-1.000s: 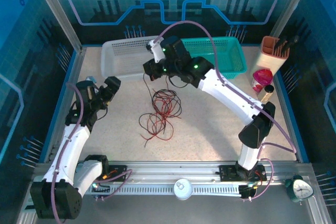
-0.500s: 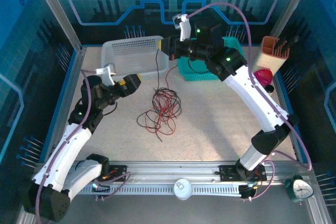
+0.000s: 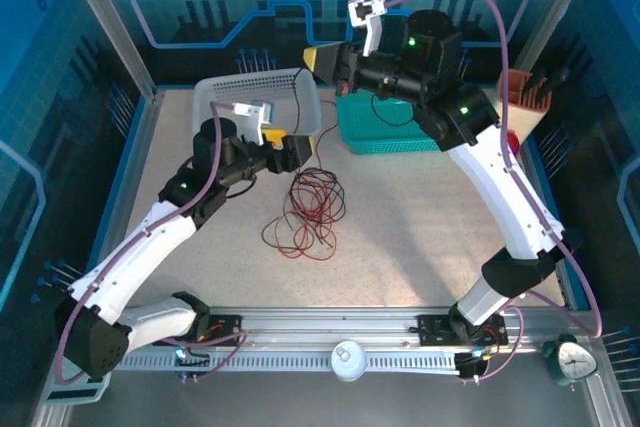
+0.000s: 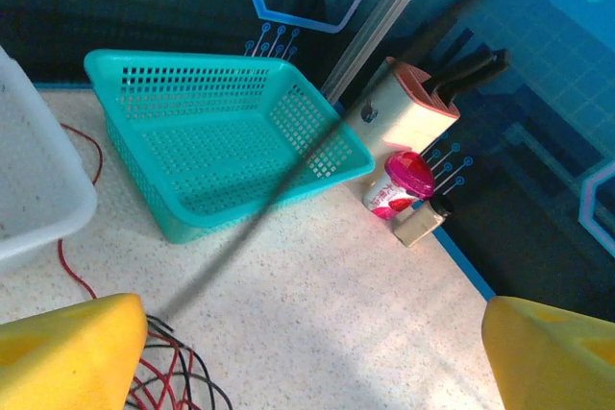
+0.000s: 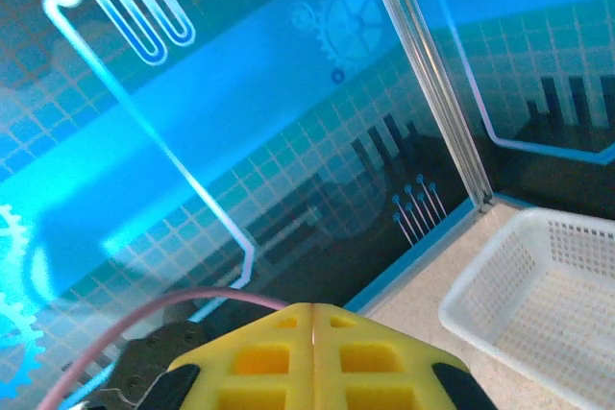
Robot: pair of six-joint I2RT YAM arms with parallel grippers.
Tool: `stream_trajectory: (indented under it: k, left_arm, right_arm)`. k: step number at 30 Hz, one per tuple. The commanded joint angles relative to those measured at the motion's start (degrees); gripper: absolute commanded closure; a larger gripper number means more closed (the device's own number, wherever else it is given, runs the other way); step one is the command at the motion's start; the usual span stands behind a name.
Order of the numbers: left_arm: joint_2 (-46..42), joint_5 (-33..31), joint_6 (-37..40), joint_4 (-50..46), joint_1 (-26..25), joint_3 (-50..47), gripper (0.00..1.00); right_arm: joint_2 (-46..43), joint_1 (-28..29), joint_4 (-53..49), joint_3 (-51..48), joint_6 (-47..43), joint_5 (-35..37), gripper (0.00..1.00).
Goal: Untangle the cables
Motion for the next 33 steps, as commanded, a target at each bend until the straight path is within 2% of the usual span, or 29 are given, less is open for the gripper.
stream_trajectory:
  k: [1,10,15,24,28,33]
  left_arm:
    - [1.13,-3.17,2.62,2.05,-0.84,2.05,0.11]
    - [4.28,-5.81,1.13,4.85,-1.07,-0.80,0.24]
    - [6.03,-6.81,-0.09,6.71,-1.09,-2.08,0.22]
    - [8.11,-3.29,-0.76,9.61,-1.72,-3.41,0.19]
    - [8.83,-3.60,-1.55,10.84,-1.80,-4.02,0.25]
    - [10.21,-3.47,-2.49,11.26,-1.77,-3.14,0.39]
  right_arm:
    - [0.25,-0.75,-1.29,4.17,0.62,-1.82,1.00]
    - [1.20,-1.11,-2.67,9.28,1.51,-2.72,1.00]
    - [1.38,-1.28,-2.80,10.08,2.30,-3.59,1.00]
    - [1.38,-1.30,-1.92,9.55,3.14,-4.65,1.00]
    - [1.46,-1.30,-1.62,9.30,3.35,-4.91,1.00]
    - [0.76,-1.46,-0.92,7.68,3.54,-5.09,1.00]
